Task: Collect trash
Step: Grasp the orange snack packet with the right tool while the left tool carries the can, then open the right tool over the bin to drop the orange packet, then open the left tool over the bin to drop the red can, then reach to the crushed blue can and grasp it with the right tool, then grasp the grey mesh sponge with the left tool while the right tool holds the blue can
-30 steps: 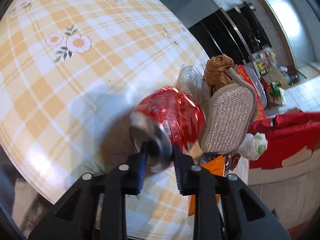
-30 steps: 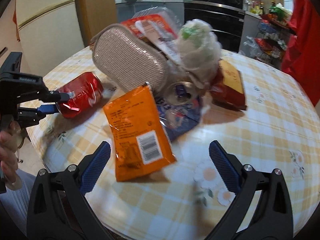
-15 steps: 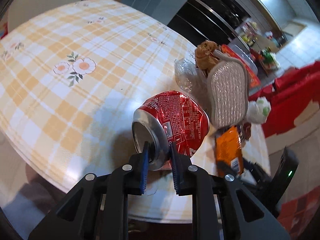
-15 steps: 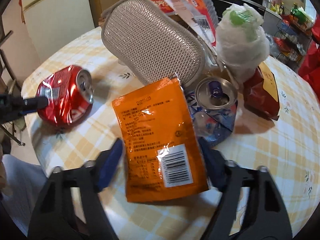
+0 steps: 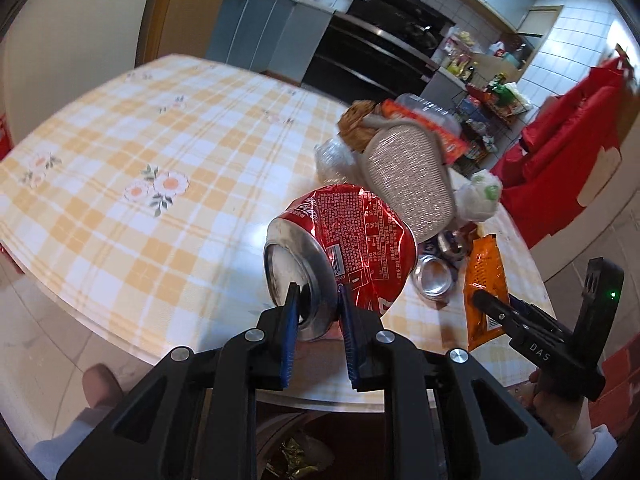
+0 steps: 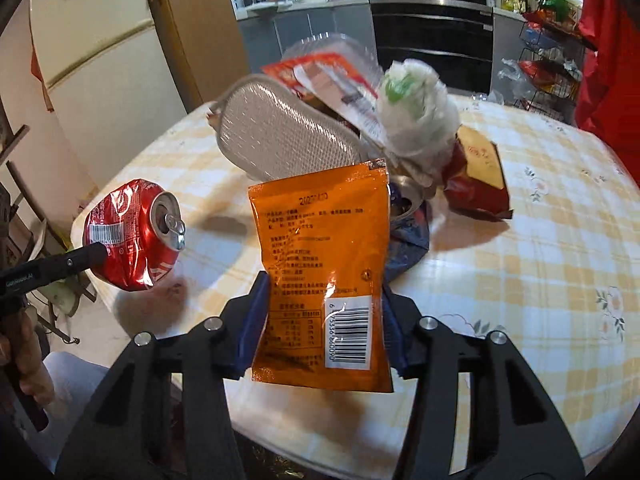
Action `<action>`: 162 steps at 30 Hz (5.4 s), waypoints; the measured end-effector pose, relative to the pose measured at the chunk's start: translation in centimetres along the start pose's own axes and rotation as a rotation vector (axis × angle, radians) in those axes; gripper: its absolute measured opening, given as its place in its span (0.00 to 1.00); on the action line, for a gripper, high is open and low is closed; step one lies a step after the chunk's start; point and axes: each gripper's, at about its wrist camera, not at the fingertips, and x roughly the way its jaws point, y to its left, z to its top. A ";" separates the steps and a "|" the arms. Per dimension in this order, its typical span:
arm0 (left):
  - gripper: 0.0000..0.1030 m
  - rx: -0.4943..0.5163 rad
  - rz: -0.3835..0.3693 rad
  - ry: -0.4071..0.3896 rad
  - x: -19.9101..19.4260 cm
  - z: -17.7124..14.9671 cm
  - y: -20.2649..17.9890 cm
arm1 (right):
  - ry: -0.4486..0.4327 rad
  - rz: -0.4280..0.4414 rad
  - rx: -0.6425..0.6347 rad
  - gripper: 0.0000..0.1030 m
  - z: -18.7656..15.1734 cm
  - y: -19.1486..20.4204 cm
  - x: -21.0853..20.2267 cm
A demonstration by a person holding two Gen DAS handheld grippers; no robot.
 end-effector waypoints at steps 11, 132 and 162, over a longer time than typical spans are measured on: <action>0.19 0.113 -0.054 -0.041 -5.5 -1.1 -3.2 | -0.116 0.020 0.033 0.50 -0.8 0.9 -7.9; 0.94 0.185 0.040 -0.014 1.9 4.4 -3.0 | 0.043 -0.023 0.033 0.74 4.3 -5.2 4.5; 0.63 0.229 -0.278 0.052 15.4 10.9 -4.2 | 0.147 -0.034 0.080 0.56 4.1 -6.8 9.6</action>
